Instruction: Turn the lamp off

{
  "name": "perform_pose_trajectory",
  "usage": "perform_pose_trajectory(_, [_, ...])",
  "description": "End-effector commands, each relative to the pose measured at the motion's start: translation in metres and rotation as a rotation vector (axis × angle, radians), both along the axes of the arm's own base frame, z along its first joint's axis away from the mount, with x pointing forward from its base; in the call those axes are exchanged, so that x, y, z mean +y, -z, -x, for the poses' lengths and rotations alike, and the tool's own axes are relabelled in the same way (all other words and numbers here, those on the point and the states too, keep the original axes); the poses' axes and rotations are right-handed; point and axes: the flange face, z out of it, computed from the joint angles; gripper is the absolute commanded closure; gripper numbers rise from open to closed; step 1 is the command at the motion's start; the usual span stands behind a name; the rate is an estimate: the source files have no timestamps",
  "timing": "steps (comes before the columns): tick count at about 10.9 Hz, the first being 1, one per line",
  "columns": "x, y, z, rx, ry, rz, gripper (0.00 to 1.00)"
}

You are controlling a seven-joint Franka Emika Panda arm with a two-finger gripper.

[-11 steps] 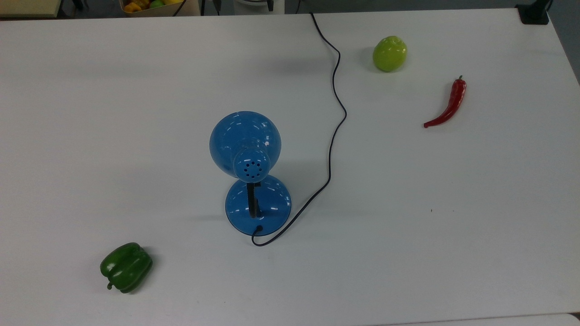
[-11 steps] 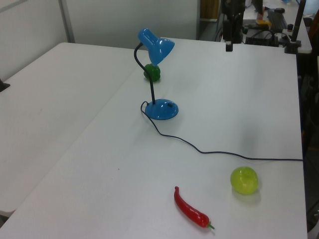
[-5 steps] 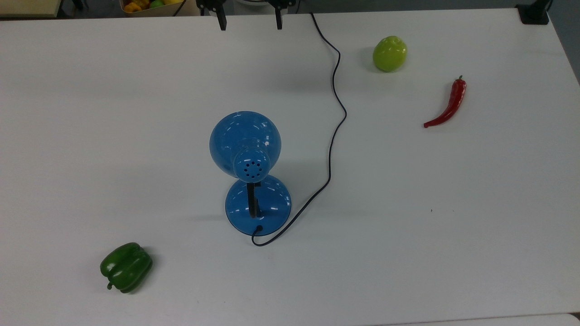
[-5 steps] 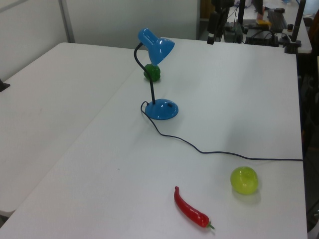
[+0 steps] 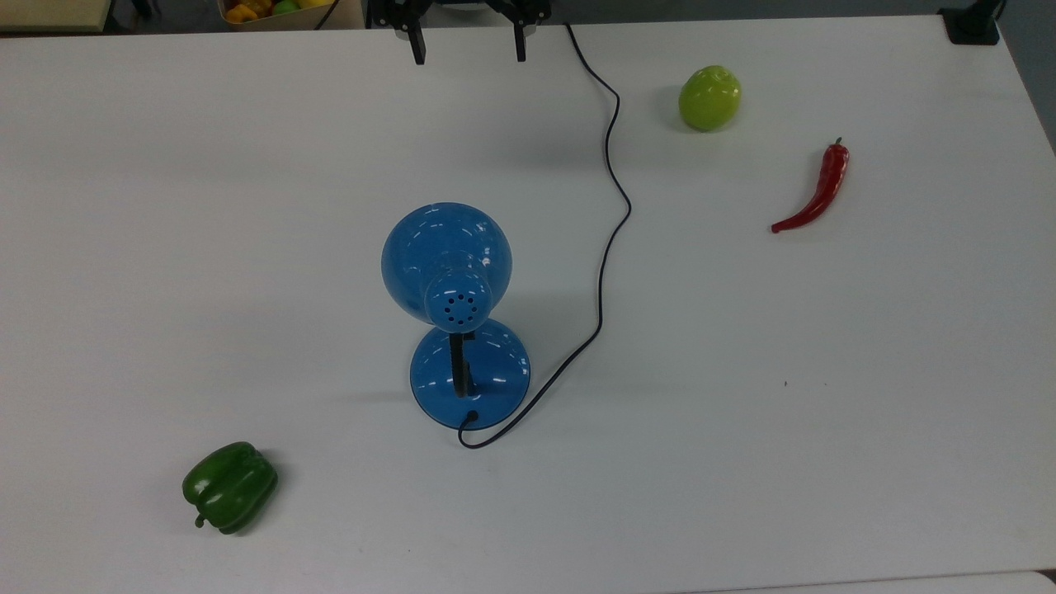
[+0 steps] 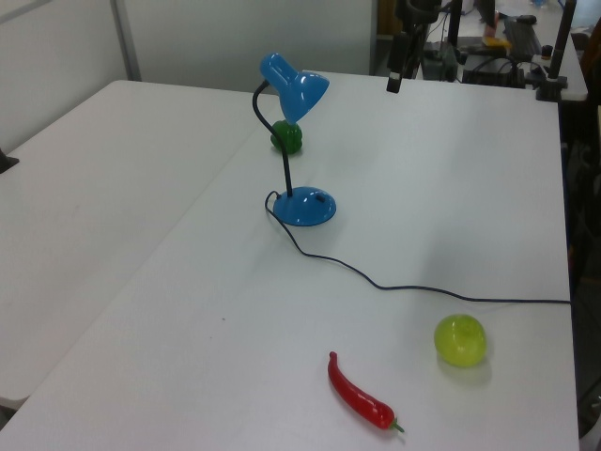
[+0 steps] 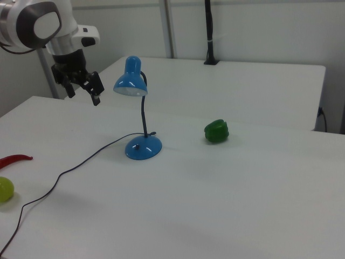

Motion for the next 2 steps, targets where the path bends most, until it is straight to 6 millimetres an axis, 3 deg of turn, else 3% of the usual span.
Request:
perform_pose_trajectory(1, [0.0013, 0.0008, 0.0089, -0.01, 0.007, 0.005, 0.0])
perform_pose_trajectory(2, [0.0022, 0.0021, 0.009, -0.004, 0.005, 0.006, 0.0])
